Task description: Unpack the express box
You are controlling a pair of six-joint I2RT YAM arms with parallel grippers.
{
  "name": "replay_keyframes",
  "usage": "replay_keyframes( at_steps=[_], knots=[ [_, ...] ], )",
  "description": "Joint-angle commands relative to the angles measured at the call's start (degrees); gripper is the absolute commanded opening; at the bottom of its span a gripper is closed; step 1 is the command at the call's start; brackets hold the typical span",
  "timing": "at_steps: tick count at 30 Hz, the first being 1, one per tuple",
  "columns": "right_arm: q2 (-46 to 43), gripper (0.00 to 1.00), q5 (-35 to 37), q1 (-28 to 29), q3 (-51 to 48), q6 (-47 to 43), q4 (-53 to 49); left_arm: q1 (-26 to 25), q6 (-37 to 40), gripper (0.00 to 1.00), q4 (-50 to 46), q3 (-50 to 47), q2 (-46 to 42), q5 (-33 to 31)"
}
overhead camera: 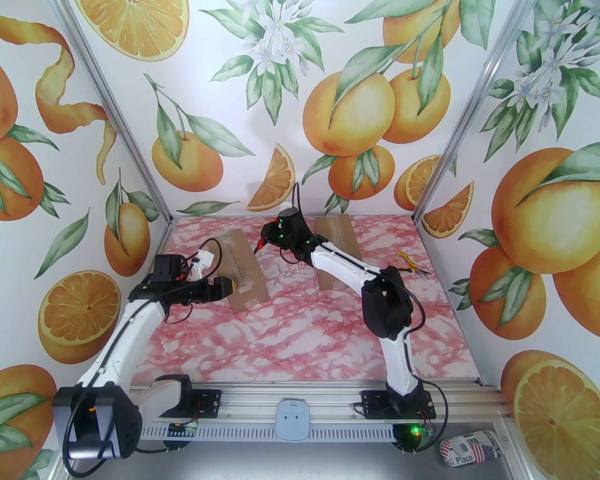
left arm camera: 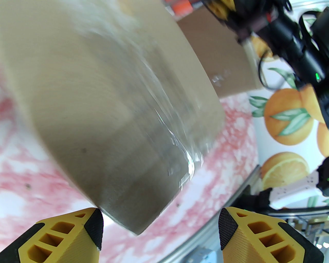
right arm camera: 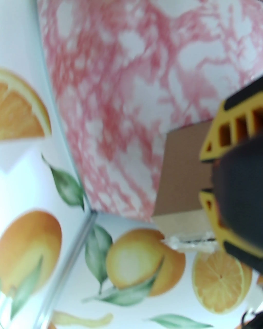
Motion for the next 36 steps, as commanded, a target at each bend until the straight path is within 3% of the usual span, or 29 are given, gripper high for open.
replay_keyframes(
  at_steps=[1,4,7,11,14,18,21,25,27,31,36],
  knots=[
    [2.53,0.0,-9.28,0.15,4.47,0.86,6.52,-4.22,-7.26,0.78,7.6,-2.36,-1.4,1.86],
    [3.28,0.0,-10.31,0.13,6.94,-0.86,4.79,-8.4,-9.98,0.8,12.85,-2.95,-0.97,-0.06],
    [1.62,0.0,-6.93,-0.7,7.1,-4.18,2.69,-12.46,-10.58,0.8,16.83,-1.56,1.8,-1.72],
    [-2.52,0.0,-6.04,-5.47,3.94,-0.85,9.56,-18.35,-3.22,0.78,12.22,6.43,2.15,-4.16],
    [-4.58,0.0,-7.77,-9.17,3.22,4.14,14.51,-19.25,8.35,0.78,4.12,12.92,-0.97,-6.87],
    [-10.03,0.0,-4.96,-9.8,-2.25,4.65,15.03,-19.22,31.02,0.78,-8.37,19.48,-3.99,-15.88],
    [-16.03,0.0,-0.36,-9.37,-12.8,8.05,17.56,-19.22,48.47,0.77,-16.3,23.88,-2.69,-19.45],
    [-24.73,0.0,6.28,-7.28,-27.37,12.03,23.06,-19.31,71.6,0.8,-20.17,22.26,-2.83,-21.68],
    [-27.75,0.0,9.22,-5.19,-31.75,12.02,22.28,-19.28,77.96,0.83,-19.8,21.37,-1.19,-26.67],
    [-30.74,0.0,13.63,-0.67,-36.92,12.43,21.89,-18.32,85.89,0.94,-16.0,20.32,2.85,-29.28],
    [-30.63,0.0,18.02,2.28,-41.04,14.95,24.44,-15.37,89.3,0.99,-9.33,20.65,7.59,-22.87]
  ],
)
